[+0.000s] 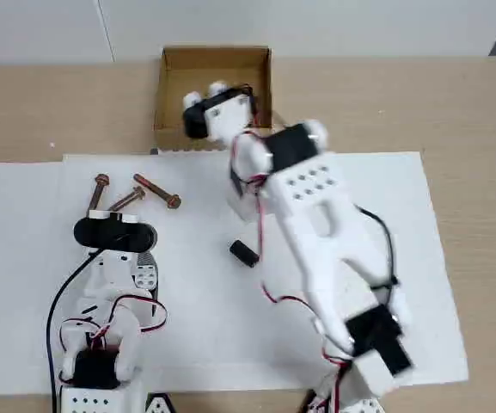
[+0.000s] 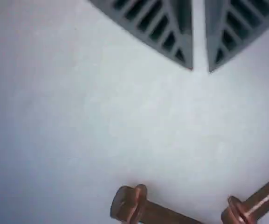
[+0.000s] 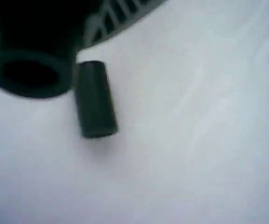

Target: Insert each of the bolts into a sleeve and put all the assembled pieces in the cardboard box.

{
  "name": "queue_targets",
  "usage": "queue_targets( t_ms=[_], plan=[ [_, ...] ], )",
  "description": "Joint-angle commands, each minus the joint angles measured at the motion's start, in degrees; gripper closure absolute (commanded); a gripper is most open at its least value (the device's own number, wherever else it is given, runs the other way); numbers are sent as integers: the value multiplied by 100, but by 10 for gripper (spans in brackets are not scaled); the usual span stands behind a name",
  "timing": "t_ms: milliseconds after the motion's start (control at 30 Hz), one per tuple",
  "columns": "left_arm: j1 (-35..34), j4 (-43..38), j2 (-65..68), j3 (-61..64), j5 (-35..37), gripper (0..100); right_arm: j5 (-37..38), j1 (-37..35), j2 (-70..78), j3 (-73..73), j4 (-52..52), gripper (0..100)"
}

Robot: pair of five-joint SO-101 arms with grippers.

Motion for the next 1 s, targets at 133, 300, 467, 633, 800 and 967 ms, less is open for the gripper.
queue_targets(
  t_ms=[133, 300, 467, 633, 800, 967],
  plan=[
    [-466, 396, -9, -1130, -18, 994, -255, 1130, -1938, 835, 66, 995],
    [-782, 809, 571, -1859, -202, 994, -273, 1789, -2879, 2127, 40, 996],
    [-800, 818, 2163, -3143, -193, 994, -281, 2422, -3688, 3174, -207, 996],
    [-800, 826, 3798, -4303, -193, 994, -281, 2941, -4453, 4185, -708, 996],
    [-809, 976, 5055, -5191, -273, 994, -281, 3240, -5077, 4976, -866, 996],
    [-800, 1275, 6171, -5736, -1160, 994, -281, 3459, -5516, 5530, -1024, 996]
  ],
)
